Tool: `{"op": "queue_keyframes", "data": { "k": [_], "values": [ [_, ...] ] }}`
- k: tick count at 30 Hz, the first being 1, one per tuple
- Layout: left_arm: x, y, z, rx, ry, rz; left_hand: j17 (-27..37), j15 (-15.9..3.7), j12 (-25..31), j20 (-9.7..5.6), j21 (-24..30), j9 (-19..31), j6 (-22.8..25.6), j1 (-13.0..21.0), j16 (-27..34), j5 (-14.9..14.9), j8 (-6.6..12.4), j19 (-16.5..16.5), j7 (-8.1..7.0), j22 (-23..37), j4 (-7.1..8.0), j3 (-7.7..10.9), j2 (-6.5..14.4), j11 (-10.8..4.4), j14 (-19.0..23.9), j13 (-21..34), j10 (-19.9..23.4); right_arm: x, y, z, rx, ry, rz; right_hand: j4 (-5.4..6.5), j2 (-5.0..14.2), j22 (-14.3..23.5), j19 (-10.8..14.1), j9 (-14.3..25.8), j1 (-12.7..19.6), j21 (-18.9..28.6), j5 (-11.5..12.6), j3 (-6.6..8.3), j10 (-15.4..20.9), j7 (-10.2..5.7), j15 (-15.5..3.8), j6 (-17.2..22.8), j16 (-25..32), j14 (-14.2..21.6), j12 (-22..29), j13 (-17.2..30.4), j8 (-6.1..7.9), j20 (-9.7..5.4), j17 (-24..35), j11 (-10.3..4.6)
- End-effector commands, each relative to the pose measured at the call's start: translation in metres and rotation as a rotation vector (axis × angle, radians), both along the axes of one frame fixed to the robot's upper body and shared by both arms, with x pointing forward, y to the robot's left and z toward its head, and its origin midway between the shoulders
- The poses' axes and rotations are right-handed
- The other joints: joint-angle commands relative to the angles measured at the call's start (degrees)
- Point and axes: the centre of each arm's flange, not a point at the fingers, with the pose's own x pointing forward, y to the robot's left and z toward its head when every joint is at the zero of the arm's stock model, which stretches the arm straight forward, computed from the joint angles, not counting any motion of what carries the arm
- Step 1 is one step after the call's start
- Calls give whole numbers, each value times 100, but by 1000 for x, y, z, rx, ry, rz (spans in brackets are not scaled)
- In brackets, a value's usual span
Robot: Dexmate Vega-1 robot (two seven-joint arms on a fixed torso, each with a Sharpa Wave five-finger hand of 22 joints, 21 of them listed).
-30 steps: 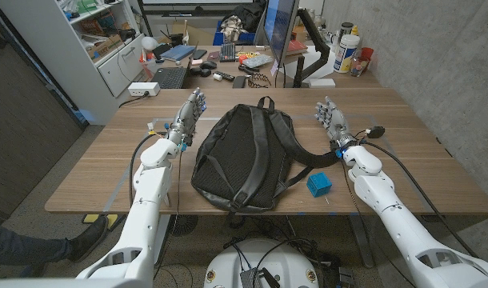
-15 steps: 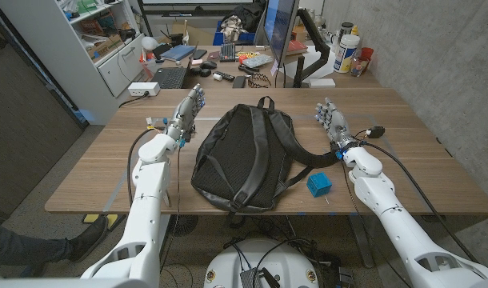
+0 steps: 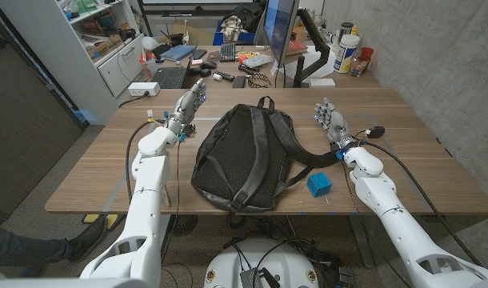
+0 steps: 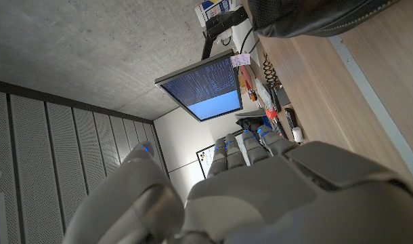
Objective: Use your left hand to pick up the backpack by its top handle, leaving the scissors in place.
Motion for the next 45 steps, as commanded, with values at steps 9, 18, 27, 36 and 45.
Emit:
{"op": "queue_keyframes", "data": {
  "k": [9, 18, 27, 36, 45],
  "values": [
    [-4, -16, 23, 95, -21, 28, 22, 14, 36, -221, 31, 12, 97, 143, 29, 14, 32, -66, -4, 20, -73, 29, 21, 13, 0, 17, 39, -5, -6, -4, 6, -6, -5, 0, 34, 28, -11, 13, 21, 4, 5, -25, -7, 28, 31, -12, -1, -22, -13, 26, 9, 3, 13, 28],
    [-7, -19, 31, 116, -27, 45, 21, 19, 42, -216, 34, 13, 115, 201, 32, 9, 37, -79, -20, 20, -98, 46, 56, 15, 7, 17, 49, -7, -11, -9, 19, -2, -10, -4, 31, 28, -14, 13, 18, 7, 5, -36, 12, 53, 31, -1, 4, -15, -4, 26, 15, 5, 13, 25],
    [-9, -27, 42, 146, -42, 52, 21, 15, 43, -212, 40, 15, 130, 246, 33, 0, 39, -83, -16, 20, -115, 59, 88, 19, 9, 18, 50, -7, -11, -10, 15, 0, -4, -6, 35, 28, -12, 13, 17, 12, 5, -41, 22, 67, 33, 10, 8, -10, 0, 27, 20, 10, 13, 33],
    [-10, -37, 53, 183, -68, 71, 21, 12, 45, -205, 39, 16, 127, 278, 34, -7, 36, -97, -32, 20, -128, 67, 107, 18, 14, 18, 54, -8, -15, -11, 19, -6, -31, -4, 39, 28, -7, 13, 9, 18, 5, -49, 37, 70, 34, 14, 16, 3, 7, 27, 22, 11, 15, 37],
    [-13, -47, 61, 264, -87, 142, 21, 14, 45, -199, 34, 17, 119, 315, 35, -15, 30, -123, -20, 21, -144, 75, 126, 11, 17, 18, 54, -10, -18, -14, 33, -8, -41, -8, 40, 28, 18, 13, 9, 30, 5, -56, 78, 51, 29, 45, 28, 39, 22, 28, 33, 16, 13, 34]
  ]
}}
